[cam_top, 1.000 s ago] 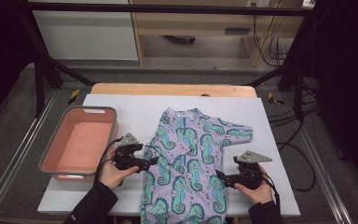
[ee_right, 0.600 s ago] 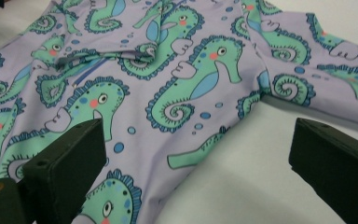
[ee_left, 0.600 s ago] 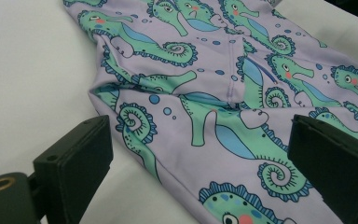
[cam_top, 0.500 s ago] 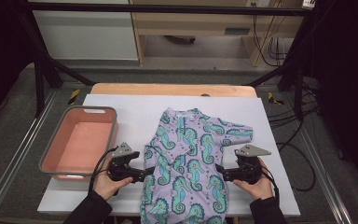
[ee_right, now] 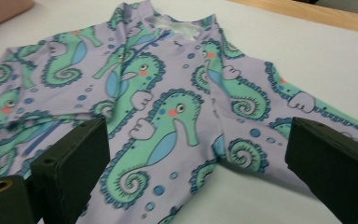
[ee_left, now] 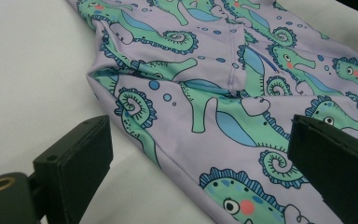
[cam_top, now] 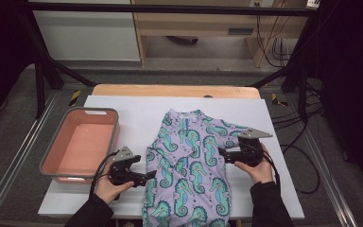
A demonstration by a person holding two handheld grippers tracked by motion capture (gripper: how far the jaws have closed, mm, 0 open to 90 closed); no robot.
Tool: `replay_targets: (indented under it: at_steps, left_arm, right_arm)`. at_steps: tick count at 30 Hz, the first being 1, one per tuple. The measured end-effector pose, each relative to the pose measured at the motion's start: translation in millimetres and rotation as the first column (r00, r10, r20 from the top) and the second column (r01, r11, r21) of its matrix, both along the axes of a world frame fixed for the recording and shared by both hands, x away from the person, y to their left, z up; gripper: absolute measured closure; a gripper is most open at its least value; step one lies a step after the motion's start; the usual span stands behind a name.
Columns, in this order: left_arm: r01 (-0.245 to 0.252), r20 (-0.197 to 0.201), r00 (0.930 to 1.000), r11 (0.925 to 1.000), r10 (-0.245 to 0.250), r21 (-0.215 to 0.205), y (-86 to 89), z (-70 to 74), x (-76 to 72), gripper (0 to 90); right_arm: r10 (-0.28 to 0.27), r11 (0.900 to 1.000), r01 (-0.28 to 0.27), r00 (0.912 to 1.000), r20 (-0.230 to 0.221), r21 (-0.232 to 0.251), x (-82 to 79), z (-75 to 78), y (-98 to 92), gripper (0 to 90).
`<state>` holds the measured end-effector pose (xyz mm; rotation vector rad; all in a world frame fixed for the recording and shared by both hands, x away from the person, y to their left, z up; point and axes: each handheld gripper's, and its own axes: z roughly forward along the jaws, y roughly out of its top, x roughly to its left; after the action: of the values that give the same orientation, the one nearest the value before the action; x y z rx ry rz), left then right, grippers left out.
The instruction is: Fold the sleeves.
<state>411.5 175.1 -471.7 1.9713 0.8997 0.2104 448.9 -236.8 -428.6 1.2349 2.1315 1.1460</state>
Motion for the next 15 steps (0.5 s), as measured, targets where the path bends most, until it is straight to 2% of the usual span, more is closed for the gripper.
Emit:
replay_targets:
  at_steps: [6,8,15]
  left_arm:
    - [-0.002,-0.005,1.0,1.0,0.002,0.002,-0.1,-2.3,0.7,6.2]
    - [-0.007,-0.004,1.0,1.0,0.007,0.004,-0.1,-3.3,1.0,6.2]
    - [-0.007,-0.01,0.9999,0.9999,0.008,0.007,-0.5,-5.5,1.8,6.2]
  right_arm:
    - [-0.038,0.999,0.038,0.9993,0.009,-0.004,18.5,-2.9,-7.3,10.9]
    - [-0.047,0.999,0.048,0.9988,0.009,-0.02,24.2,-5.3,-10.6,11.8]
    - [-0.128,0.991,0.128,0.9917,-0.008,-0.042,40.9,-16.2,-25.7,15.5]
